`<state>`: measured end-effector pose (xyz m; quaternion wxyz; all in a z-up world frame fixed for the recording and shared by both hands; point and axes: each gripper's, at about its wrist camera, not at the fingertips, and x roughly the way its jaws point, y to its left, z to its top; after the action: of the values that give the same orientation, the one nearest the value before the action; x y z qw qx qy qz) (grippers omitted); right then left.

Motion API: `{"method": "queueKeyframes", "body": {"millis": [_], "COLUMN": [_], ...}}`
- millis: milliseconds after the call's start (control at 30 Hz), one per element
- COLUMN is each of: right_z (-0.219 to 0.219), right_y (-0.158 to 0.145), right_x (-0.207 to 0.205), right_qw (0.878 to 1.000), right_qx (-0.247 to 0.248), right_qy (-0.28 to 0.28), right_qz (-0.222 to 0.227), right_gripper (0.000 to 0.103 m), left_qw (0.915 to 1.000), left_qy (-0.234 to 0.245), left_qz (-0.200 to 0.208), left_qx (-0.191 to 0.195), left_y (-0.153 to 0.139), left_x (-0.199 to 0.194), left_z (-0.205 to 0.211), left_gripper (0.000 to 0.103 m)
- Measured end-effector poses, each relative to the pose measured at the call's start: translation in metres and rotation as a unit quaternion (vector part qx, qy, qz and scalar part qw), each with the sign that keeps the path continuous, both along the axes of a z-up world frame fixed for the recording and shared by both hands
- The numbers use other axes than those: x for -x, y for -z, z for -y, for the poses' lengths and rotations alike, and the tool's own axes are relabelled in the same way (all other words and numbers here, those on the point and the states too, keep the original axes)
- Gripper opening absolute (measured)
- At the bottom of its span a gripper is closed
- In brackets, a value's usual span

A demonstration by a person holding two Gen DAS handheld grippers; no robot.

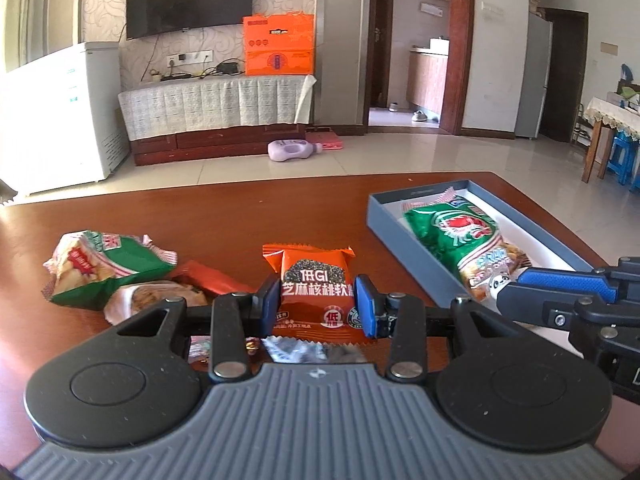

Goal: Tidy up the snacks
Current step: 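Carry the orange packet in the left tool and the candy bag in the right tool to the box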

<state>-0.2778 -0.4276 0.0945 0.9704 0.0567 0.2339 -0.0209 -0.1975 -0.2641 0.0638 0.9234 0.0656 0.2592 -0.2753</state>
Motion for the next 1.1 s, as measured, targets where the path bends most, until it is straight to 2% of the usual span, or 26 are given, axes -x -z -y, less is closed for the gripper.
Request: {"method": "queueKeyframes", "body": {"millis": [633,1100], "right_z": [0.046,0.063], "right_y": [0.000,0.003], "right_x": [0.034,0.038], "right_qw": [0.999,0.997], "right_qx": [-0.003,-0.009], "right_qy": [0.052,0.075], "right_qz": [-0.001,-0.009], "right_gripper": [0.020,0.020], "left_qw": [0.9989,0.9968], "left_qy": [0.043,0.079], "left_qz": [-0.010,-0.008], "left_qx": [0.015,0.014], "left_y": [0.004,0.010], "left_x": [0.016,0.024], "left_z": [0.060,0.091], "left_gripper": [0.045,0.045]}}
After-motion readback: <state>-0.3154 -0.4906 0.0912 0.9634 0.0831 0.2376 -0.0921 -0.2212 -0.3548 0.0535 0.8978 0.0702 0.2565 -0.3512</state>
